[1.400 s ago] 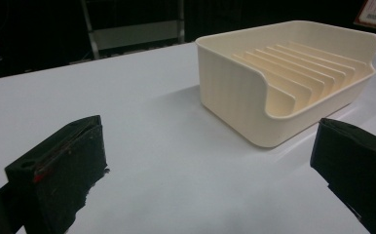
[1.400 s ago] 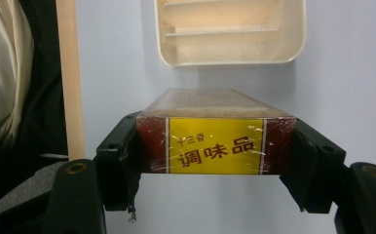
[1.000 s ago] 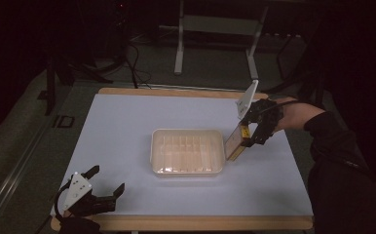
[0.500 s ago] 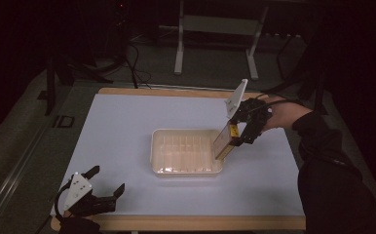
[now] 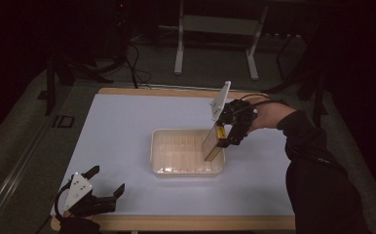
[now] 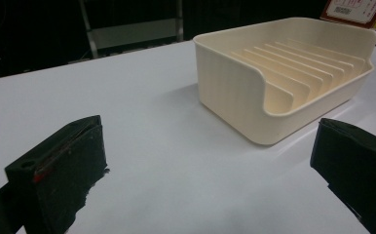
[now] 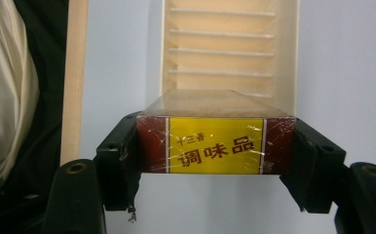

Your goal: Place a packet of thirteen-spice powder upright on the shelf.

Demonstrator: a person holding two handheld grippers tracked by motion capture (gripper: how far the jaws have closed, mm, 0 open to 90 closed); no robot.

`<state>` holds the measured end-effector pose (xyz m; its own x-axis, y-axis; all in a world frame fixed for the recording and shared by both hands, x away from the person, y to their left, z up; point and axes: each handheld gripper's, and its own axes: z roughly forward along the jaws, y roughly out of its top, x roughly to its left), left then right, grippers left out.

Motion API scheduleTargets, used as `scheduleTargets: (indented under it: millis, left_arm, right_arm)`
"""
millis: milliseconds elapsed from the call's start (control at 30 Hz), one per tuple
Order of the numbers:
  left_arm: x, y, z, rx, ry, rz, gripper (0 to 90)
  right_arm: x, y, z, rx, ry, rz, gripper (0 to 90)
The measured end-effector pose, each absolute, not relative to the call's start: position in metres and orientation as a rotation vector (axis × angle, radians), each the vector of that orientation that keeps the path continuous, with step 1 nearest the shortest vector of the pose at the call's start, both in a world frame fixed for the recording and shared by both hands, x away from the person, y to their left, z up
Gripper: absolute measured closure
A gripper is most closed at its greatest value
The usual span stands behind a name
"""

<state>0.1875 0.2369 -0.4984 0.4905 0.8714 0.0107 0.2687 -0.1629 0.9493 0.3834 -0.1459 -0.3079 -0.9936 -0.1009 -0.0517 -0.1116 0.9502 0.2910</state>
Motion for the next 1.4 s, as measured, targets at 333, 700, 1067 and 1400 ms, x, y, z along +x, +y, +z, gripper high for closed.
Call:
scheduleTargets:
  millis: [333,700,1067,1400]
  left_arm:
    - [0.187,0.237,-0.498,1.691,0.977,0.718,0.0]
    - [0.187,0.237,-0.498,1.688,0.977,0.716,0.0]
    - [0.187,0.237,-0.498,1.687,0.978,0.714,0.0]
    - [0.187,0.237,-0.498,1.692,0.968,0.71,0.0]
  right_arm:
    - [0.384,-0.125,-0.311,-0.202,3.058,0.513,32.1]
    - [0.386,-0.106,-0.315,-0.219,3.059,0.574,32.1]
    - [0.388,-0.081,-0.323,-0.245,3.04,0.663,32.1]
    - [0.393,-0.059,-0.334,-0.215,3.015,0.749,32.1]
